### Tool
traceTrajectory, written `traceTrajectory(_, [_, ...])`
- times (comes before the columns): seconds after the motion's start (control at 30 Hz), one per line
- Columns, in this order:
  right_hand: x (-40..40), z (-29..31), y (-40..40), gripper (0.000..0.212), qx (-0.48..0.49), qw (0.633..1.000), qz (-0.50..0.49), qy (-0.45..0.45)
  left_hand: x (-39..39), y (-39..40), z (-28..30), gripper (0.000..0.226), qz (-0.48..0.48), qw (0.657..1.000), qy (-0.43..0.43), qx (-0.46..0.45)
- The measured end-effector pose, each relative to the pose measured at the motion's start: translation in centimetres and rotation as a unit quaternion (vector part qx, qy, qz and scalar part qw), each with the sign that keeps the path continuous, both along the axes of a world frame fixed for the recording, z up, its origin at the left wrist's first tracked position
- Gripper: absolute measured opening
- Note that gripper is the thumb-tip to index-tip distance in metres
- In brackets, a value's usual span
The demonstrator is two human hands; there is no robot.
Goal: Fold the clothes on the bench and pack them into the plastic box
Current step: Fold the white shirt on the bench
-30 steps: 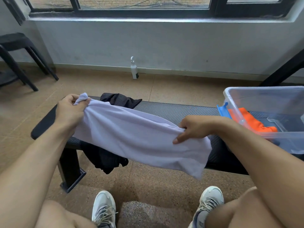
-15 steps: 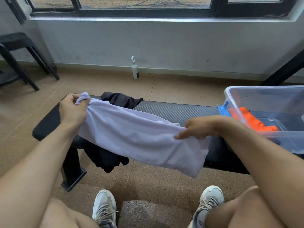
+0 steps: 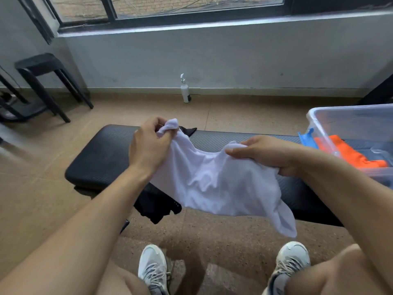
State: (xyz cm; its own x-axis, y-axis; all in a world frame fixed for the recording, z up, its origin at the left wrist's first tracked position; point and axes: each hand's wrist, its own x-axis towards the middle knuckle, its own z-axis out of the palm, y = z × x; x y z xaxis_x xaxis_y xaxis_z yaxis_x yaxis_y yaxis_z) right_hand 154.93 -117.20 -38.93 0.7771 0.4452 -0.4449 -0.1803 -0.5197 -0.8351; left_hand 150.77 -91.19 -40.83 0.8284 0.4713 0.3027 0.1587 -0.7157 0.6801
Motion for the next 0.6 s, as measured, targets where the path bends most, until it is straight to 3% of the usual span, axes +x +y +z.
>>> traceTrajectory(0.17, [-1.9, 0.2, 1.5, 0.017, 0.117, 0.987, -0.035, 0.101, -1.0, -3.1, 0.3, 0.011, -0.075, 0.996, -0.035, -0.043])
traceTrajectory(0.3, [-2.9, 0.6, 3.1, 0.035, 0.204, 0.963, -0.137, 0.109, -1.6, -5.0, 0.3, 0.009, -0.14, 0.984, -0.042, -0.103])
traceTrajectory(0.43, [-3.5, 0.7, 3.8, 0.056, 0.204, 0.963, -0.154, 0.083, -2.1, -6.1, 0.3, 0.004, -0.181, 0.973, -0.046, -0.139])
traceTrajectory(0.6, [-3.8, 0.8, 3.6, 0.053, 0.189, 0.969, -0.151, 0.054, -2.4, -6.6, 0.4, 0.01, -0.188, 0.967, -0.047, -0.169])
